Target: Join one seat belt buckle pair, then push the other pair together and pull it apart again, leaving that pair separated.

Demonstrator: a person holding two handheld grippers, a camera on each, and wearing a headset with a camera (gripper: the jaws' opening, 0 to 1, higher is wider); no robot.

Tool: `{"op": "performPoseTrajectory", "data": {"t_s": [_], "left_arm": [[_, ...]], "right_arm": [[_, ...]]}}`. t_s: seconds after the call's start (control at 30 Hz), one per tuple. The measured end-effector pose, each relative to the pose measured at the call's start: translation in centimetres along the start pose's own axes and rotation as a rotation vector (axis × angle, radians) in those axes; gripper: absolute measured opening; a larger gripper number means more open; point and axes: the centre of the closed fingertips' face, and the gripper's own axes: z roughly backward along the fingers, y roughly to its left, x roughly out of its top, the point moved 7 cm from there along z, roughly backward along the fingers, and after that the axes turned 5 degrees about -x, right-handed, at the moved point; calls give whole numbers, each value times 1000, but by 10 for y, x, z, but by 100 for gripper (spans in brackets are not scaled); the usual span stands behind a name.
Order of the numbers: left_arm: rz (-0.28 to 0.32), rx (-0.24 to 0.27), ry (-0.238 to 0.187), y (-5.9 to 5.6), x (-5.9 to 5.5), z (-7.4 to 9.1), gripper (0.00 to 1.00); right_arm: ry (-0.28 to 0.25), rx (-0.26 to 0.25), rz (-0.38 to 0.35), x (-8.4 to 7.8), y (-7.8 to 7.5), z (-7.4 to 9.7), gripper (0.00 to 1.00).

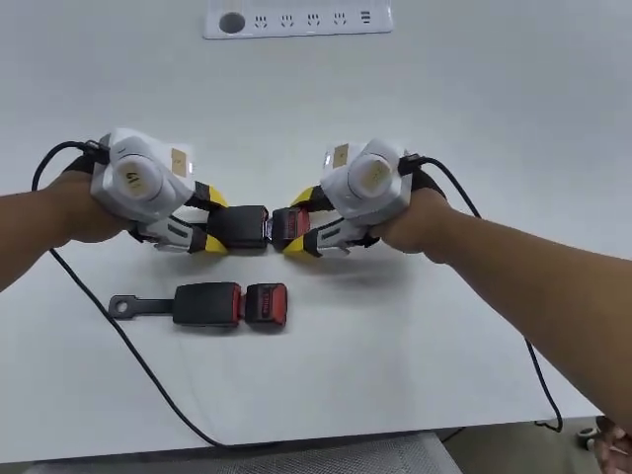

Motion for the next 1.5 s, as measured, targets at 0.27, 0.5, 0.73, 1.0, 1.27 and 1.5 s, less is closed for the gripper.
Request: {"op": "performPoseTrajectory", "data": {"t_s": [0.27, 0.5, 0.73, 1.0, 1.27, 1.5], "left_arm": [[-4, -5, 15, 0, 1, 1, 32], [-2, -4, 20, -1, 1, 1, 32], [3, -2, 26, -1, 2, 1, 32], [9, 0, 28, -1, 2, 0, 32], [20, 7, 21, -1, 1, 0, 32], [18, 3, 27, -1, 3, 0, 32]], "right_arm": [[19, -8, 10, 1, -1, 0, 35], [21, -9, 14, 0, -4, -1, 35], [21, -11, 13, -1, -6, -2, 35], [19, -18, 11, -3, -8, 0, 35], [15, -25, 3, -11, -11, 8, 35], [8, -25, -3, -13, -9, 13, 35]]}}
